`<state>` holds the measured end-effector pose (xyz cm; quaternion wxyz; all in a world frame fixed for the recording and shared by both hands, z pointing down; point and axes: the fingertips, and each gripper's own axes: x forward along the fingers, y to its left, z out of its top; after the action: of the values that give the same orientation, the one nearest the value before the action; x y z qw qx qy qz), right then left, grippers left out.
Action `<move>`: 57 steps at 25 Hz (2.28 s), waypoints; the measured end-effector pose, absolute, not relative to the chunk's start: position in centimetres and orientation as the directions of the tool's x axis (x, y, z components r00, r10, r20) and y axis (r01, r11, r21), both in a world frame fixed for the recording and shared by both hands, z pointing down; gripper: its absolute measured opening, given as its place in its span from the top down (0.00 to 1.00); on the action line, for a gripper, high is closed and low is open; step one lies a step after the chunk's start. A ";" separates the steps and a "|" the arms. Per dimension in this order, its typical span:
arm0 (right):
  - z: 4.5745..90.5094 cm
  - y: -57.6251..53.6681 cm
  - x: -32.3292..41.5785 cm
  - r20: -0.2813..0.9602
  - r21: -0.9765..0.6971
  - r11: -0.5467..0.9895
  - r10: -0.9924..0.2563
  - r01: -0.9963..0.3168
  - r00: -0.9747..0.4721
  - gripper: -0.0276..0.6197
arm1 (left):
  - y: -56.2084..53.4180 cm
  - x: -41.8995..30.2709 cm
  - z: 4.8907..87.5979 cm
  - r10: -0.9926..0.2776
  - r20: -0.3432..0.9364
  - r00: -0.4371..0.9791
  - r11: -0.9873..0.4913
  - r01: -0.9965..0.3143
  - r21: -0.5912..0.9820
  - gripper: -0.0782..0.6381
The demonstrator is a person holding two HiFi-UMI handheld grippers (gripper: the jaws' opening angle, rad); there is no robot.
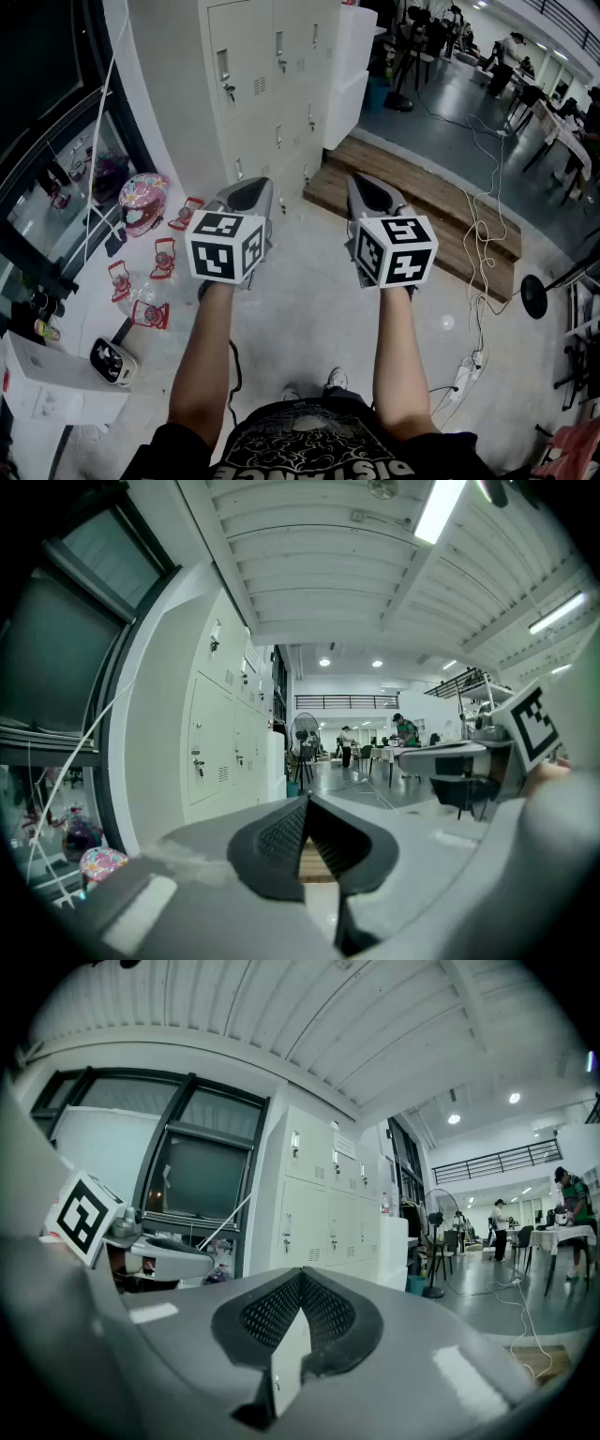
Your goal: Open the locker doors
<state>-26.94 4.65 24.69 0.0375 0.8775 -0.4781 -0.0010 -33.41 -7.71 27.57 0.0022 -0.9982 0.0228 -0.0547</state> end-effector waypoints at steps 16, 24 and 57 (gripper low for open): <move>26.4 3.3 -23.2 0.038 0.030 -0.531 -0.846 -0.847 0.532 0.84 | -9.0 -29.4 28.4 -0.044 0.138 0.990 -0.999 -0.039 -0.038 0.88; 26.9 3.1 -15.9 0.048 0.016 -0.503 -0.863 -0.864 0.503 0.77 | -9.1 -22.3 28.0 -0.066 0.136 0.988 -0.997 -0.059 -0.057 0.88; 25.7 7.3 8.7 0.074 -0.022 -0.360 -0.931 -0.933 0.357 0.54 | -3.0 0.2 27.0 -0.148 0.172 0.974 -0.989 -0.144 -0.036 0.89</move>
<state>8.72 7.25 25.75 0.0120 0.8237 -0.5657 0.0366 0.15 -3.03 27.00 0.0116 -0.9934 0.0734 -0.0873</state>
